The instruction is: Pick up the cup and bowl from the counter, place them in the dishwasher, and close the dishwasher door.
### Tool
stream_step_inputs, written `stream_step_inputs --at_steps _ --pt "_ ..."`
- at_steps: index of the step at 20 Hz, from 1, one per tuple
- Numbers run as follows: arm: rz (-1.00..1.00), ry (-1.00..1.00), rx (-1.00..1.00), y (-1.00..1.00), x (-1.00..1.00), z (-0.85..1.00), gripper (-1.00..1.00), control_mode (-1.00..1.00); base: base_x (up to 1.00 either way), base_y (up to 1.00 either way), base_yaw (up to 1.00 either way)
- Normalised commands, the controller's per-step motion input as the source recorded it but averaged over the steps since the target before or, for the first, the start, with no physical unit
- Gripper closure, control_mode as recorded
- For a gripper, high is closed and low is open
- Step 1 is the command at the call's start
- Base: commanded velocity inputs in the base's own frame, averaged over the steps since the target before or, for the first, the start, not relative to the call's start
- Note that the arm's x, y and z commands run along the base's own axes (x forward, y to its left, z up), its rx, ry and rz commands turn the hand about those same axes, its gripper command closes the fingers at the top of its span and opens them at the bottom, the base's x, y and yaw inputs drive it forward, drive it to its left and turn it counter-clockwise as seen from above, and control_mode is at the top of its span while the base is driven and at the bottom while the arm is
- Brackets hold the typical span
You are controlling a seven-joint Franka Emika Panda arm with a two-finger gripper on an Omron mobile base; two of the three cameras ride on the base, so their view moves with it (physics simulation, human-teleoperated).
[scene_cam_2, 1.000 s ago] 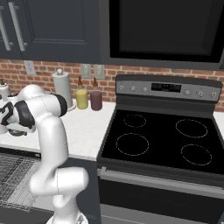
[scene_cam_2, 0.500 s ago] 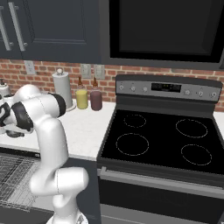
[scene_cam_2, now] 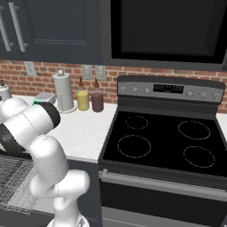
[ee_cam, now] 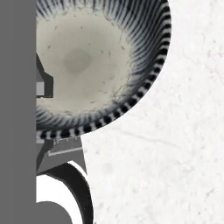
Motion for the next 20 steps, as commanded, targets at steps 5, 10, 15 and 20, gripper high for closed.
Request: stream_step_inputs --at_steps 5,10,15,20 --pt "-0.05 -0.03 0.06 -0.22 -0.42 0.00 1.00 -1.00 0.00 0.00 0.00" --pt "-0.01 0.00 0.06 -0.15 -0.45 0.00 1.00 -1.00 0.00 0.00 0.00" --pt "0.00 0.00 0.01 0.00 -0.56 -0.01 1.00 -1.00 0.00 0.00 0.00" --pt "0.02 -0.02 0.00 0.05 -0.71 0.00 1.00 -1.00 0.00 0.00 0.00"
